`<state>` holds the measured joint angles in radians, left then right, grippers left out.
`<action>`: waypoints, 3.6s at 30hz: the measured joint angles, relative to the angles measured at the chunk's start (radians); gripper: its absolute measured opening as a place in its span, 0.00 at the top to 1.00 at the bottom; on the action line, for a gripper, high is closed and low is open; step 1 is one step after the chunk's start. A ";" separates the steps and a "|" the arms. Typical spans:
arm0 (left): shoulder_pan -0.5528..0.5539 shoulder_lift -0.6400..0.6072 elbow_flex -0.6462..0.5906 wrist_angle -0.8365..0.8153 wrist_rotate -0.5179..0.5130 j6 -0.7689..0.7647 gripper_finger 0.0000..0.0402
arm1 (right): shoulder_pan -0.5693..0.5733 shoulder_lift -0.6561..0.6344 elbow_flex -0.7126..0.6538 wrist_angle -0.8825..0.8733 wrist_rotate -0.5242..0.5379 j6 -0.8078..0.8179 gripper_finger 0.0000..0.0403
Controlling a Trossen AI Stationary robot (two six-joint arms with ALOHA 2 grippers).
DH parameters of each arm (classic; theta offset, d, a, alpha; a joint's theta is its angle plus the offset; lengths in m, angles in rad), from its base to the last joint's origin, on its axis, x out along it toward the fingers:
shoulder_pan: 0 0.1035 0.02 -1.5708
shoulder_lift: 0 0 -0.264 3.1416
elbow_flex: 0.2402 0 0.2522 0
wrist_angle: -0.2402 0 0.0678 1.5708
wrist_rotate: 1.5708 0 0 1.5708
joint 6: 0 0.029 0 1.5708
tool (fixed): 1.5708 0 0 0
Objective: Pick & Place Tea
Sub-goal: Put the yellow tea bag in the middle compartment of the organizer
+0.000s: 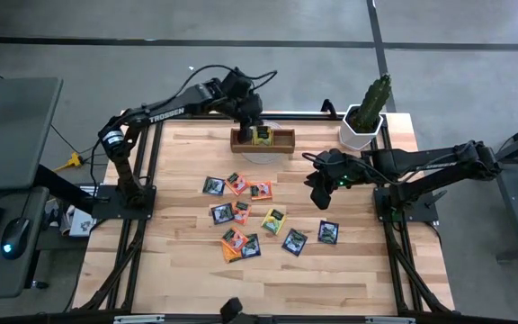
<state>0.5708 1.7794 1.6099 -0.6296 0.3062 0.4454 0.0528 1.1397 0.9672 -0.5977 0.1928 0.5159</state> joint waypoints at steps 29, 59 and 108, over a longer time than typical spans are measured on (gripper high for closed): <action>-0.661 -0.027 -0.519 0.548 -0.088 -0.593 1.00 | -0.060 -0.013 -0.487 0.597 -0.229 0.362 0.80; -0.702 0.161 -0.517 0.691 -0.172 -0.766 1.00 | -0.059 0.326 -0.388 0.686 -0.319 0.457 0.64; -0.703 0.266 -0.516 0.707 -0.154 -0.765 1.00 | -0.017 0.449 -0.319 0.688 -0.339 0.454 0.54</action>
<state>-0.1318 2.0457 1.0935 0.0772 0.1520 -0.3191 0.0356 1.5889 0.6479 0.0908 -0.1463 0.9697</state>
